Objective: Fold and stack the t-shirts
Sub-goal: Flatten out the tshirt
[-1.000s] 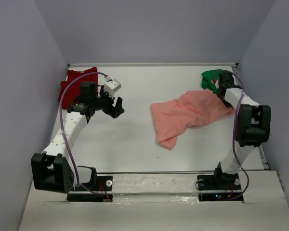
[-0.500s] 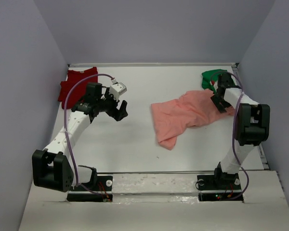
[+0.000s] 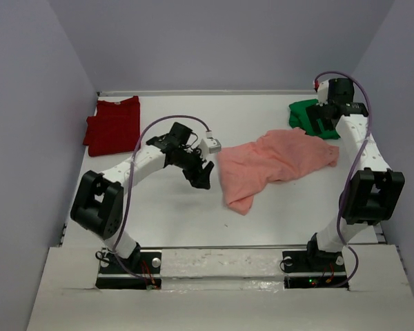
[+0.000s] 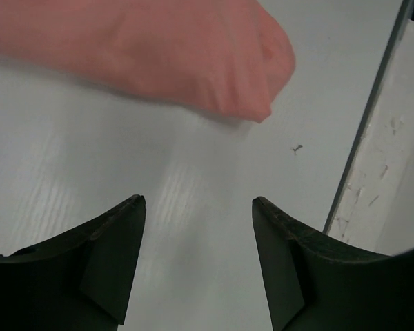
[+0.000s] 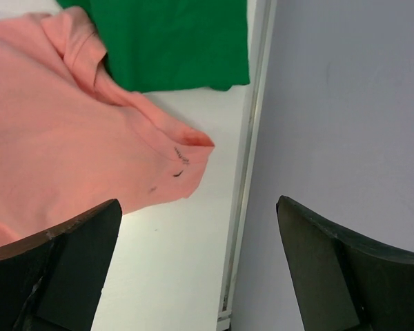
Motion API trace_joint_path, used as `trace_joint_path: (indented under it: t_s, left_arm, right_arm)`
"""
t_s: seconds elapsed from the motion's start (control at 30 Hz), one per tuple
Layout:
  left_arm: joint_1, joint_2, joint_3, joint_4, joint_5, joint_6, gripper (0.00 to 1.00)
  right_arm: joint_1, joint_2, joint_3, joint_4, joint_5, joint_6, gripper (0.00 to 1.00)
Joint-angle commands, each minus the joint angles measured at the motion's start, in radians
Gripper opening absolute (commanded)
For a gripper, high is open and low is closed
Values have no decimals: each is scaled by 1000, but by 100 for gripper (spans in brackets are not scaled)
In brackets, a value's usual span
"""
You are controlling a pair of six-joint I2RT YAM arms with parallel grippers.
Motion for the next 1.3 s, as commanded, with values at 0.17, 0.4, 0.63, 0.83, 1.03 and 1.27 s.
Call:
trace_joint_path:
  t_s: [0.17, 0.4, 0.63, 0.83, 1.03, 1.27]
  left_arm:
    - [-197, 165, 133, -184, 196, 103, 65]
    - [-273, 233, 142, -185, 184, 103, 65]
    - [-297, 293, 164, -161, 153, 83, 65]
    - [-299, 337, 200, -151, 127, 58, 65]
    - [-300, 389, 239, -145, 99, 32, 62]
    - [-305, 415, 268, -127, 83, 12, 61]
  right_arm:
    - [-4, 5, -76, -33, -30, 29, 100]
    - [-4, 17, -72, -32, -50, 36, 100]
    - [-4, 10, -72, -36, -74, 40, 100]
    - [-4, 7, -82, -36, -83, 33, 100]
    - [-4, 7, -87, -36, -108, 39, 100]
    - [-4, 8, -104, -35, -125, 41, 100]
